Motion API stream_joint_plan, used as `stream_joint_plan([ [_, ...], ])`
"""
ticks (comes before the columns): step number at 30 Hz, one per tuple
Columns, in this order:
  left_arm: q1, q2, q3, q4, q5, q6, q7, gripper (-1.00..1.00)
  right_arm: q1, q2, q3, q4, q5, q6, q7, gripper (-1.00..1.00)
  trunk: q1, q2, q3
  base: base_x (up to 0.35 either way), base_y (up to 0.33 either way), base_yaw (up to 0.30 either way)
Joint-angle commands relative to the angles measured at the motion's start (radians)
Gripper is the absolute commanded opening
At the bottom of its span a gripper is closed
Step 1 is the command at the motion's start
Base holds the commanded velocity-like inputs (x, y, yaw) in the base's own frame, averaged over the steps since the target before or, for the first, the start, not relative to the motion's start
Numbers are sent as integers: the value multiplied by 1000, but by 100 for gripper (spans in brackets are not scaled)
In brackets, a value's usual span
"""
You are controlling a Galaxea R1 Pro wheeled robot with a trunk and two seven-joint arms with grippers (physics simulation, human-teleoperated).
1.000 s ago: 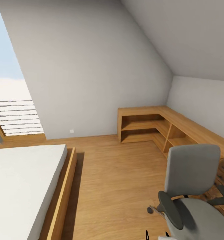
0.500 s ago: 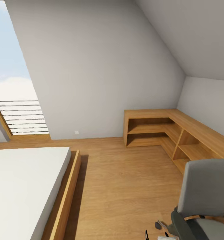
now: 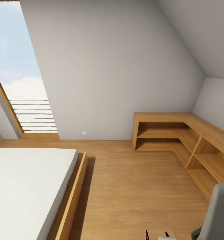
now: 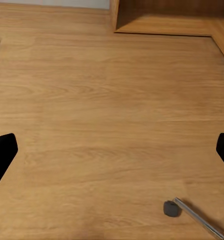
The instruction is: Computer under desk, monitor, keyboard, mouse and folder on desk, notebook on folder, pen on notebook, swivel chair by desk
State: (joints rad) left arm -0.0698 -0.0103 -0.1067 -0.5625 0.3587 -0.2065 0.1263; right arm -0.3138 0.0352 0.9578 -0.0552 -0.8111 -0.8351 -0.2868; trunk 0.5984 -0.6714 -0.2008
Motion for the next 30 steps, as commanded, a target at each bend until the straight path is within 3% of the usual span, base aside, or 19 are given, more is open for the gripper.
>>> stream_joint_plan([
  [1,-1,1,-8,0,9,-5,8,100,-1,0,9,0,-1,0,-9,100,1,-1,-1,316,0,23],
  [30,-1,1,-10,3,9,-2,9,100,-1,-1,8,0,-1,1,-9,100,1,-1,-2,321,0,3],
])
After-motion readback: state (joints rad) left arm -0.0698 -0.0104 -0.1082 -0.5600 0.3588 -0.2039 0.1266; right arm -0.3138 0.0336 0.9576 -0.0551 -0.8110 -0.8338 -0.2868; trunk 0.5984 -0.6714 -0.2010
